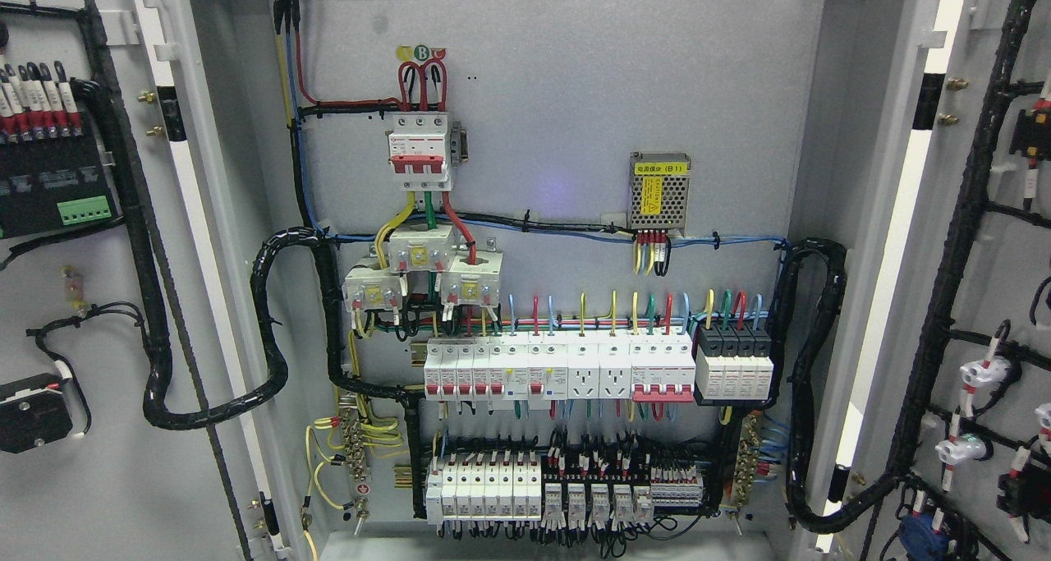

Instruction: Open door with both hands

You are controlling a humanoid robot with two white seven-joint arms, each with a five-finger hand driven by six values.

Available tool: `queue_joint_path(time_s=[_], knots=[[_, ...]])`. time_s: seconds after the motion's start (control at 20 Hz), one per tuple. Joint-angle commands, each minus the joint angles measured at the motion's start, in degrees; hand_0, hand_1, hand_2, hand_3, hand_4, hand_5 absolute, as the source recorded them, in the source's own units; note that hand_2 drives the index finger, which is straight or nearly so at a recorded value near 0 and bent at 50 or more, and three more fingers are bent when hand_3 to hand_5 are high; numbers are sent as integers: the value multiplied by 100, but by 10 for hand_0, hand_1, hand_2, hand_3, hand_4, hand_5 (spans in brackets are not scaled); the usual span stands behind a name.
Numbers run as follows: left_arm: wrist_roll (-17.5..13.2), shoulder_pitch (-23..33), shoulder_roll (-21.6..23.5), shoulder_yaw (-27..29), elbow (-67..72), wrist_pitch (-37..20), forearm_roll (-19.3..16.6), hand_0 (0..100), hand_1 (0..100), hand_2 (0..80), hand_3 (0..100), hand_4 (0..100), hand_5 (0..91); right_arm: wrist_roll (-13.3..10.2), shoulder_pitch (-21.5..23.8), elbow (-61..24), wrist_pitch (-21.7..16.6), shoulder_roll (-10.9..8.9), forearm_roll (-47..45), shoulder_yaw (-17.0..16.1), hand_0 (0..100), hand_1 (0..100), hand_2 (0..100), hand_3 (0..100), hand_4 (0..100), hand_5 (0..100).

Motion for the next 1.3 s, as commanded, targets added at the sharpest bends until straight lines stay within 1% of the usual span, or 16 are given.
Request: queue_joint_path(time_s=[0.0,0.3,0.55,0.75,0.95,1.15,1.25], knots=[[-3,219,27,-67,-408,-35,121,0,0,0,0,31,0,-26,21,71,0,23,-7,-68,106,0,0,0,0,0],[-3,632,1,-32,-1330,-52,192,0,0,0,0,31,0,-26,74,114,0,23,-33,-68,106,0,0,0,0,0],[-3,791,-52,-49,-1884,-61,192,0,0,0,0,31,0,-17,83,106,-18,23,-51,-68,106,0,0,0,0,0],[-3,1045,-69,-146,-2245,-61,183,0,0,0,0,31,0,-17,83,71,-211,5,-77,-51,106,0,0,0,0,0],[6,1230,-394,-339,-2649,-70,104,0,0,0,0,30,0,-8,83,9,-220,-4,-77,28,106,0,0,0,0,0],[6,1485,-482,-383,-2992,-70,7,0,0,0,0,31,0,-8,56,-70,-220,-56,-69,212,107,0,0,0,0,0],[6,1547,-596,-401,-3072,-70,-80,0,0,0,0,31,0,0,48,-114,-220,-65,-69,266,106,0,0,0,0,0]])
